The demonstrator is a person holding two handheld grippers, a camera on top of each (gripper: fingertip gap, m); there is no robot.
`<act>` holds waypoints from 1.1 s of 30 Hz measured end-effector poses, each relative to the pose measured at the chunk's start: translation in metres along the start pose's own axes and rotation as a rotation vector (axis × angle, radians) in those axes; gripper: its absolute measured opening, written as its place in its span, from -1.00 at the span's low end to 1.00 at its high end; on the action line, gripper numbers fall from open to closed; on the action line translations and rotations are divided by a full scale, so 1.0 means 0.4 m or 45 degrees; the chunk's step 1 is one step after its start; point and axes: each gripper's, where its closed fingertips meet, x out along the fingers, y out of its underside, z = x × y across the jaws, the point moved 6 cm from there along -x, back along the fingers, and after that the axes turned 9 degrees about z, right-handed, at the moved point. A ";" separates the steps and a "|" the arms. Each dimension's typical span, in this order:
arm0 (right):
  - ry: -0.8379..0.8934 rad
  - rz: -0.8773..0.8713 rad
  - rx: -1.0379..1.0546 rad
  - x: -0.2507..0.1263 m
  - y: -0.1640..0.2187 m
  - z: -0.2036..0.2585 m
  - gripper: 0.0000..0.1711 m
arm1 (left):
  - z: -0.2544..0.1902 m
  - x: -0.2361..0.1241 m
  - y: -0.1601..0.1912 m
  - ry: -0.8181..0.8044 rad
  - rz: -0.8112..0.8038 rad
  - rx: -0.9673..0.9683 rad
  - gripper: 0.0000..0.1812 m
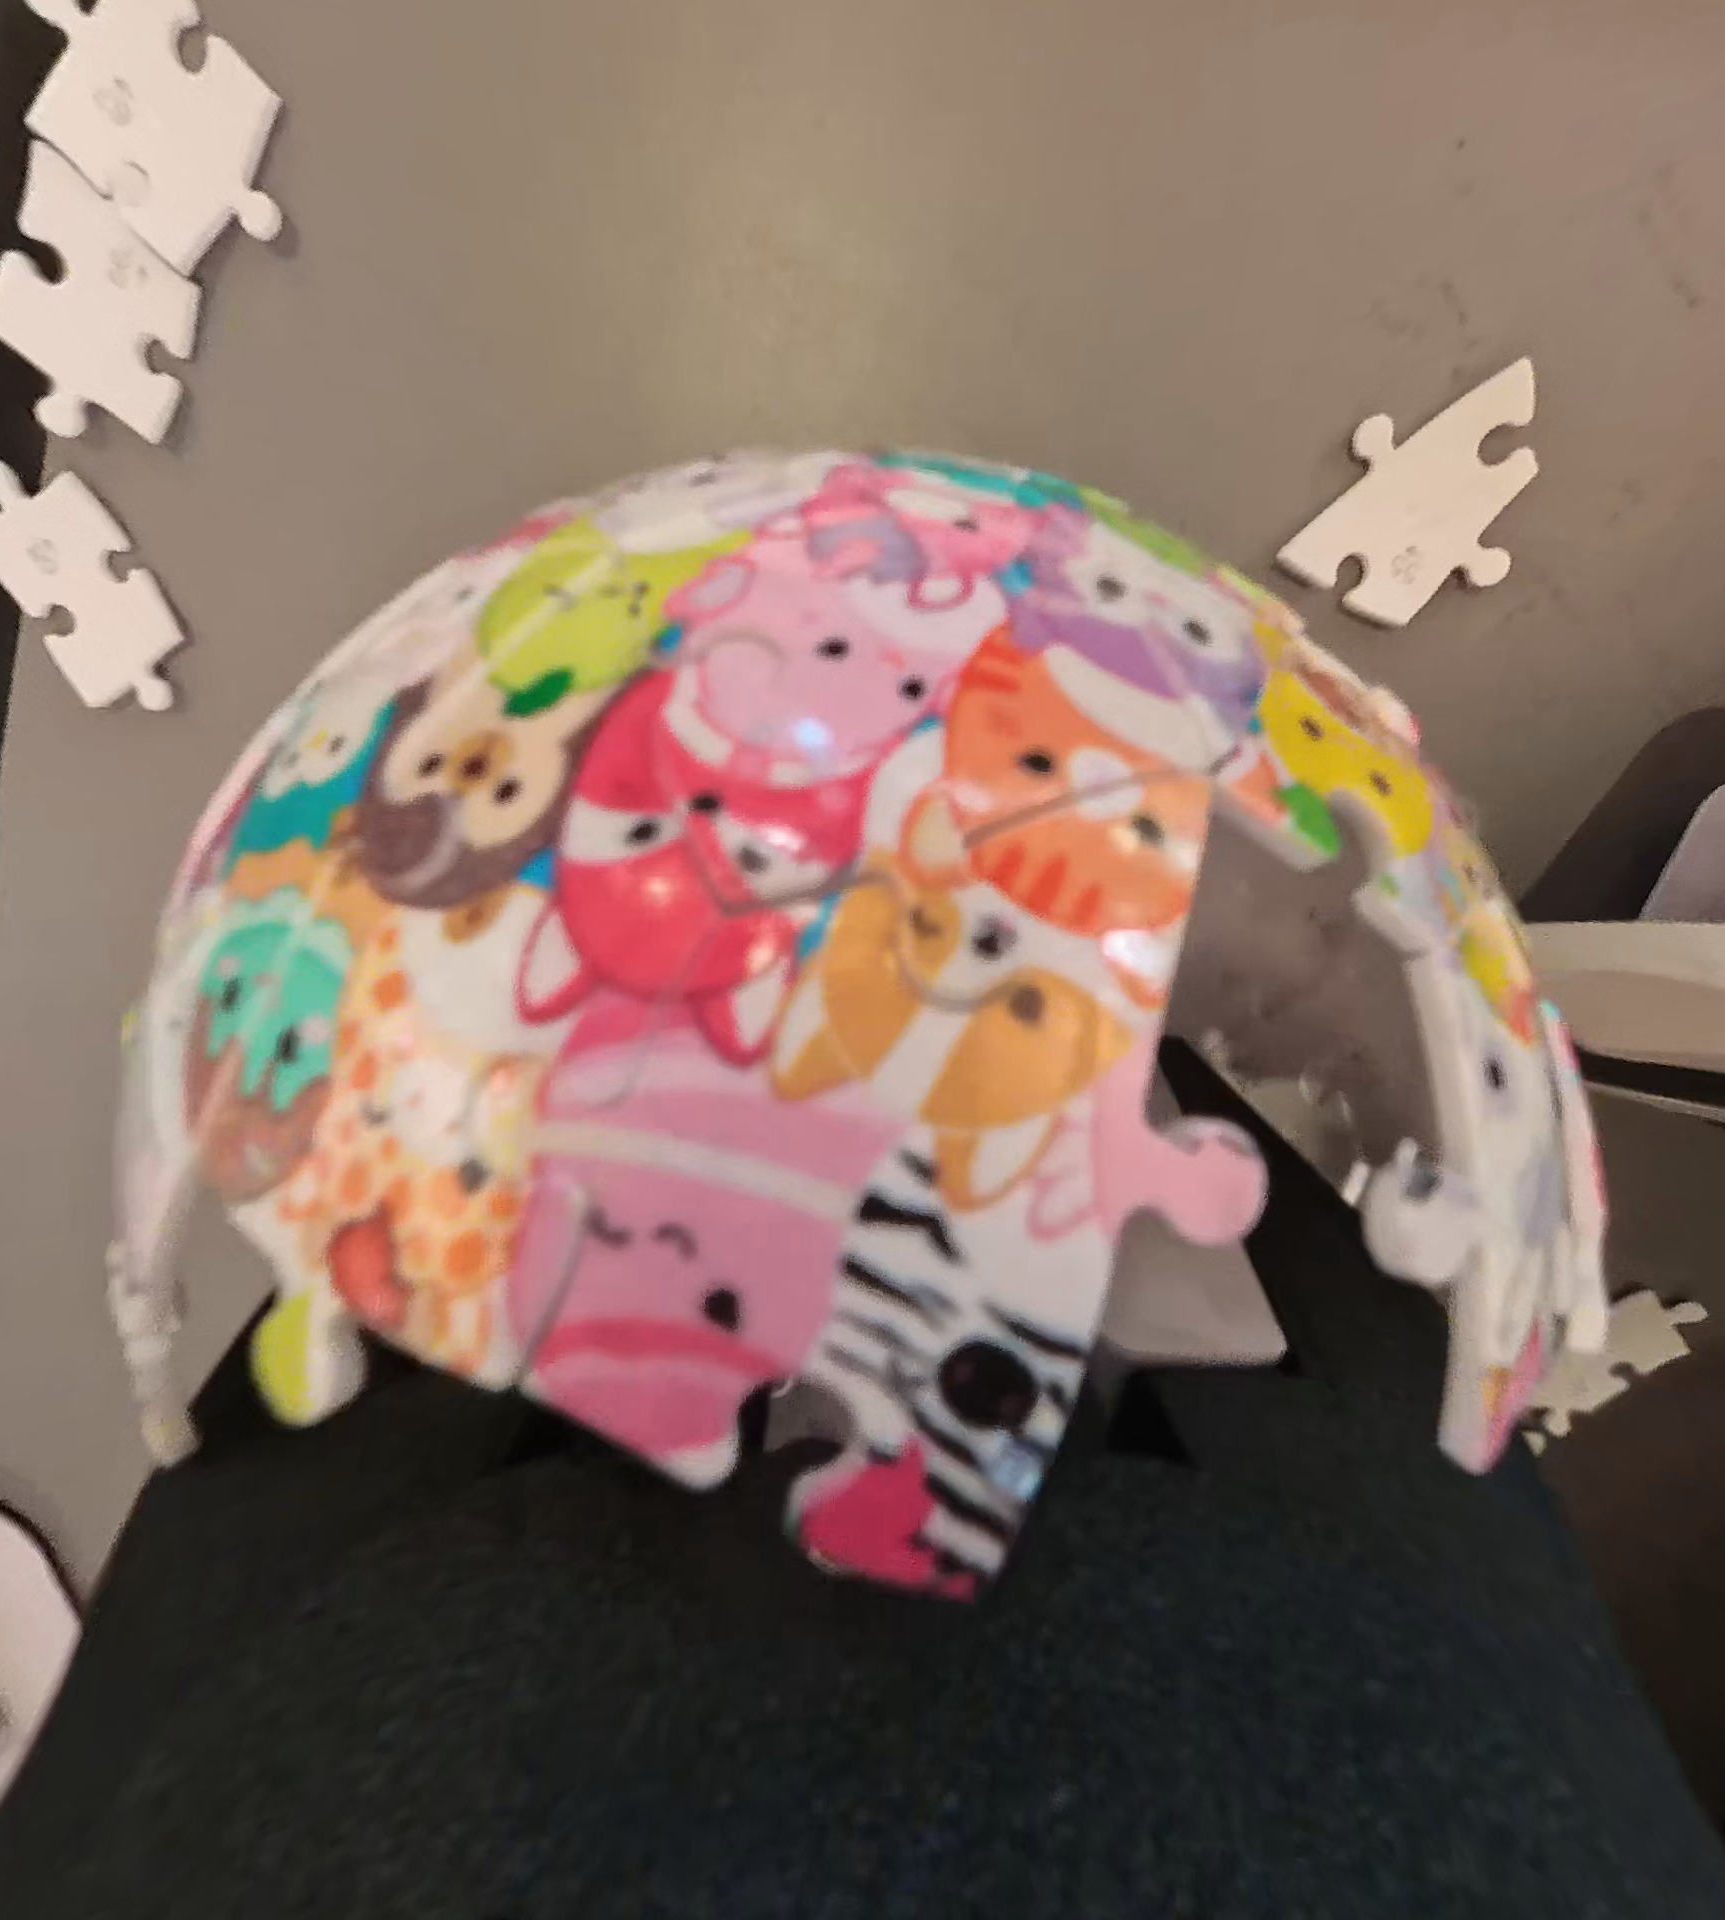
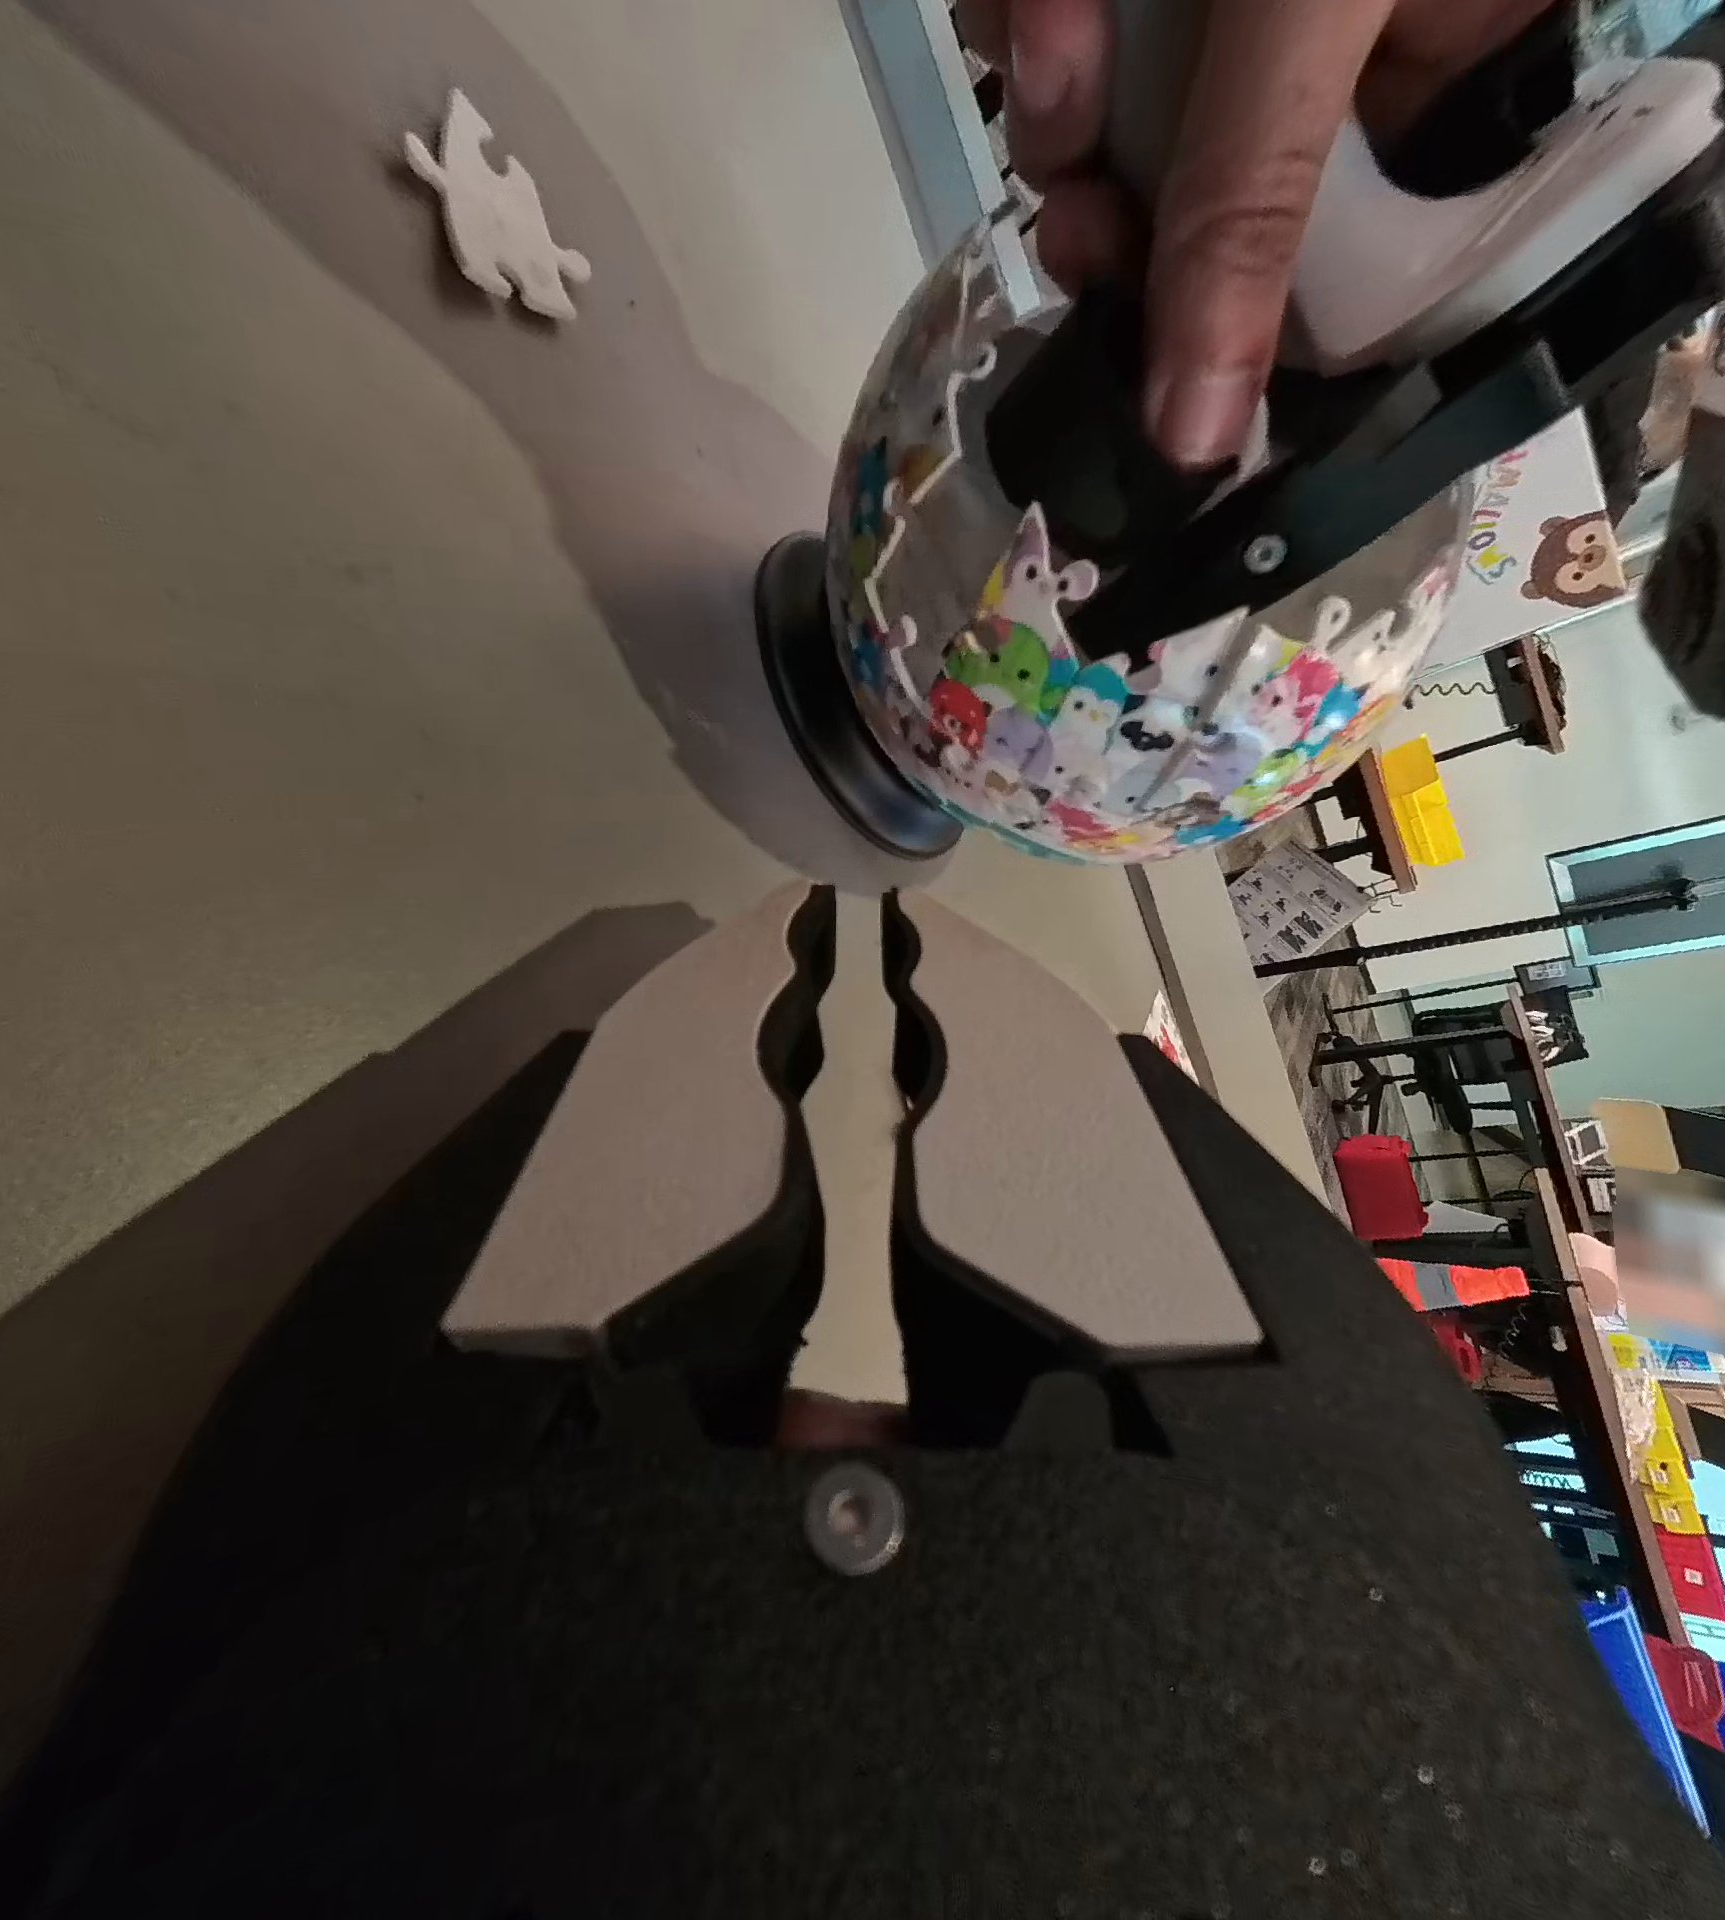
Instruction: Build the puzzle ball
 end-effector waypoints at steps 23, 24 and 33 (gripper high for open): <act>-0.003 0.000 -0.013 -0.001 -0.001 0.002 -0.91 | -0.009 0.010 -0.005 0.015 0.143 0.149 0.17; -0.003 0.000 -0.014 -0.001 -0.001 0.002 -0.91 | -0.009 0.010 -0.005 0.019 0.145 0.149 0.14; -0.003 0.001 -0.022 -0.002 -0.001 0.003 -0.91 | -0.016 0.017 -0.006 0.075 0.152 0.157 0.31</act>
